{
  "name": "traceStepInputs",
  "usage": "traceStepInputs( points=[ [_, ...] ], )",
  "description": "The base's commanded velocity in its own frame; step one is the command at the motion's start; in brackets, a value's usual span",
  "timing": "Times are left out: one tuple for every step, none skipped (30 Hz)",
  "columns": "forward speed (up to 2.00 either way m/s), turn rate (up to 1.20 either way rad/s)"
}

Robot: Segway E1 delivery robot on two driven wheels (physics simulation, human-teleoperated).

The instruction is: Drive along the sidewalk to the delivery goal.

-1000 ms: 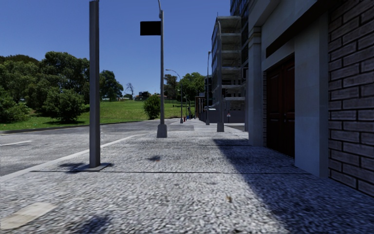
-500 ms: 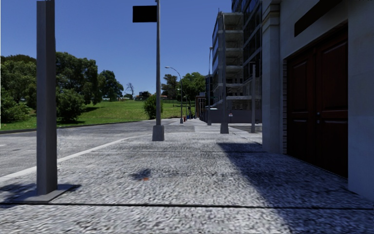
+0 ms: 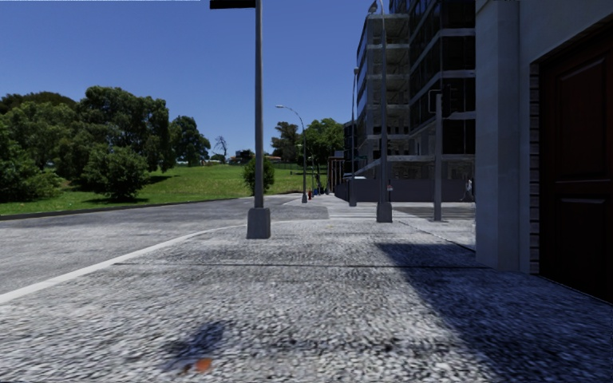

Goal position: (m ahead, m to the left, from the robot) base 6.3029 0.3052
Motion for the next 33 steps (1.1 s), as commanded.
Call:
traceStepInputs(
  points=[
    [2.0,0.0],
    [2.0,0.0],
    [2.0,0.0],
    [2.0,0.0],
    [2.0,0.0],
    [2.0,0.0],
    [2.0,0.0],
    [2.0,0.0],
    [2.0,0.0],
    [2.0,0.0],
    [2.0,0.0],
    [2.0,0.0],
    [2.0,0.0],
    [2.0,0.0],
    [2.0,0.0],
    [2.0,0.0],
    [2.0,0.0],
    [2.0,0.0],
    [2.0,0.0],
    [2.0,0.0],
    [2.0,0.0],
    [2.0,0.0],
    [2.0,0.0],
    [2.0,0.0],
    [2.0,0.0],
    [2.0,0.0],
    [2.0,0.0],
    [2.0,0.0],
    [2.0,0.0],
    [2.0,0.0],
    [2.0,0.0],
    [2.0,0.0],
    [2.0,0.0]
  ],
)
